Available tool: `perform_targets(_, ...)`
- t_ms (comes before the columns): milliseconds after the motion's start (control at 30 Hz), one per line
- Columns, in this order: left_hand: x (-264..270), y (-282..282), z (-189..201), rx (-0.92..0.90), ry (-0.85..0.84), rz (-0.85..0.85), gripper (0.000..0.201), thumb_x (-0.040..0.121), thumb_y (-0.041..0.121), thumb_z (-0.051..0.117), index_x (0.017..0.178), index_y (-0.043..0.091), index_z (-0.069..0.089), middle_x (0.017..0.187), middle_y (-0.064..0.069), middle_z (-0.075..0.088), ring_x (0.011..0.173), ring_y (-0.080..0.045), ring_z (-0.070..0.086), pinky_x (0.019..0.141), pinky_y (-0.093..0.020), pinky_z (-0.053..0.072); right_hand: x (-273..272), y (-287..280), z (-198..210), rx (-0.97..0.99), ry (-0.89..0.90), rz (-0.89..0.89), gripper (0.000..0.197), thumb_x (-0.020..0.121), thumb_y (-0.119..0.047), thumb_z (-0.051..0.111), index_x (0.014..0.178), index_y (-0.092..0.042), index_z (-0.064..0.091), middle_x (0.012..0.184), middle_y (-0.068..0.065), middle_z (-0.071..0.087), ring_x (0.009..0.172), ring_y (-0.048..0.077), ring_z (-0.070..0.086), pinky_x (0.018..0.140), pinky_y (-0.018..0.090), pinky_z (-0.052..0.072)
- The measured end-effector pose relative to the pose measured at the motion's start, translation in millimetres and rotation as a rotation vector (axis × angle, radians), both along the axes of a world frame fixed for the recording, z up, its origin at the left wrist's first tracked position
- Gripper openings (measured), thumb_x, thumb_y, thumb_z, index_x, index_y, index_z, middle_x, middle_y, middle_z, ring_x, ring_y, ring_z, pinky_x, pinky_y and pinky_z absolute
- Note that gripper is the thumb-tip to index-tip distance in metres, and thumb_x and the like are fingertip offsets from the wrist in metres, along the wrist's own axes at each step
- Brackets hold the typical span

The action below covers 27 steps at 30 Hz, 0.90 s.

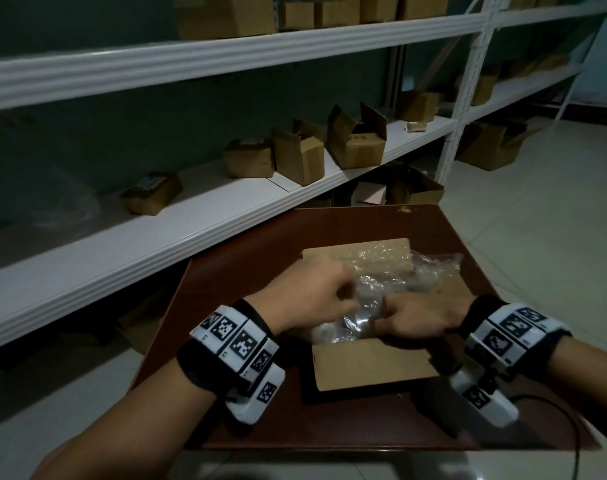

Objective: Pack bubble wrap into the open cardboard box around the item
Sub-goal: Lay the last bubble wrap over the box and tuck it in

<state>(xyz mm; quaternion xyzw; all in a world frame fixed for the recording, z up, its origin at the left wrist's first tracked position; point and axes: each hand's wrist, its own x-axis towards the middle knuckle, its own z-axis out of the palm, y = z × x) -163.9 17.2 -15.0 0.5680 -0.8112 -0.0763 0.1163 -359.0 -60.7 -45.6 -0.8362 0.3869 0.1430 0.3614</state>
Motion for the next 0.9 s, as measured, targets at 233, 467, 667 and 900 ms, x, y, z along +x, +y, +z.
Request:
perform_targets(233,2,-18,-7,-0.097,0.068,0.071,0.042,0.092,0.04,0.074,0.13,0.023,0.069,0.121,0.004,0.068,0.106,-0.011,0.064,0.097,-0.035,0.055,1,5,3,-0.008,-0.039,0.045,0.05,0.1,-0.045,0.057,0.053,-0.026,0.062,0.052,-0.008,0.054,0.05,0.01,0.047,0.058,0.027,0.04)
perform_targets(467,1,-36,-23,0.07,0.002,0.081,0.031,0.101,0.038,0.061,0.127,0.021,0.068,0.127,0.005,0.06,0.113,-0.015,0.058,0.103,-0.041,0.05,1,1,-2,0.017,-0.05,0.058,0.046,0.08,-0.062,0.055,0.062,-0.021,0.062,0.058,0.0,0.054,0.052,0.018,0.047,0.059,0.031,0.039)
perform_targets(667,-7,-31,-29,0.123,-0.04,-0.019,0.024,0.103,0.034,0.059,0.12,0.021,0.071,0.12,0.003,0.071,0.11,-0.017,0.064,0.101,-0.044,0.052,-1,-3,2,0.003,-0.11,0.087,0.063,0.105,-0.026,0.055,0.047,-0.049,0.063,0.043,-0.021,0.054,0.042,-0.004,0.051,0.051,0.011,0.036)
perform_targets(900,-8,-30,-28,0.246,-0.07,0.01,0.042,0.098,0.043,0.066,0.132,0.019,0.065,0.117,-0.005,0.071,0.103,-0.021,0.065,0.093,-0.04,0.055,-1,-2,-1,-0.015,-0.142,0.093,0.061,0.104,-0.029,0.055,0.046,-0.044,0.062,0.043,-0.017,0.053,0.04,-0.001,0.047,0.053,0.017,0.035)
